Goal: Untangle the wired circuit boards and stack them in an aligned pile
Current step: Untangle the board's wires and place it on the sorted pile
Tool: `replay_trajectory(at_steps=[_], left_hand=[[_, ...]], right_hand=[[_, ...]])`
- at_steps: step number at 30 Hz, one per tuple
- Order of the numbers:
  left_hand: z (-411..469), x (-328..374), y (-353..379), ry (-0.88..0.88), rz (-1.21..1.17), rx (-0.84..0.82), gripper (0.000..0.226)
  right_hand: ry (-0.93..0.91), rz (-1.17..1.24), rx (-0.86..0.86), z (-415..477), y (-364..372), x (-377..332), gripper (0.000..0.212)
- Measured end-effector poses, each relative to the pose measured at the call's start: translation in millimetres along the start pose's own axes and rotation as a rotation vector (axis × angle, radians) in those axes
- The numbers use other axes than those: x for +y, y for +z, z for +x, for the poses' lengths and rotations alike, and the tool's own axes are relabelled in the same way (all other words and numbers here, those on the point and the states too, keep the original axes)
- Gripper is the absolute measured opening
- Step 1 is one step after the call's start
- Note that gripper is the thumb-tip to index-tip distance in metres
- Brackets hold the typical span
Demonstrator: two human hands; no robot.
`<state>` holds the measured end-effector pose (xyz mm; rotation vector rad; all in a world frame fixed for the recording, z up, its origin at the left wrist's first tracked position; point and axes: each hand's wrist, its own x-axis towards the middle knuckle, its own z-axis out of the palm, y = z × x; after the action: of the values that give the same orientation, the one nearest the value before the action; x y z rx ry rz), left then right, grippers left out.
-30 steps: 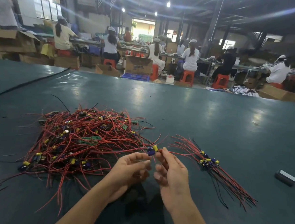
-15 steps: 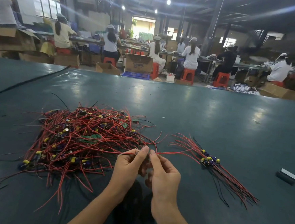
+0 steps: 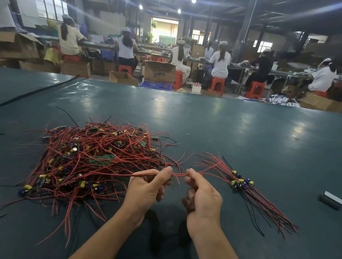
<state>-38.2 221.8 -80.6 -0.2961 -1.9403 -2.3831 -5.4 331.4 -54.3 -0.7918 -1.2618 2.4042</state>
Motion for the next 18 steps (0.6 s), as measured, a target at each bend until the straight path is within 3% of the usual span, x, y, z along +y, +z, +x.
replay_trajectory(at_steps=[12, 18], left_hand=[[-1.7, 4.0, -1.4, -0.026, 0.025, -0.051, 0.038], [-3.8, 6.8, -5.0, -0.067, -0.051, -0.037, 0.034]], right_hand=[[0.001, 0.164, 0.128, 25.0, -22.9, -26.9, 0.009], [0.029, 0.175, -0.020, 22.0, -23.2, -26.6, 0.019]])
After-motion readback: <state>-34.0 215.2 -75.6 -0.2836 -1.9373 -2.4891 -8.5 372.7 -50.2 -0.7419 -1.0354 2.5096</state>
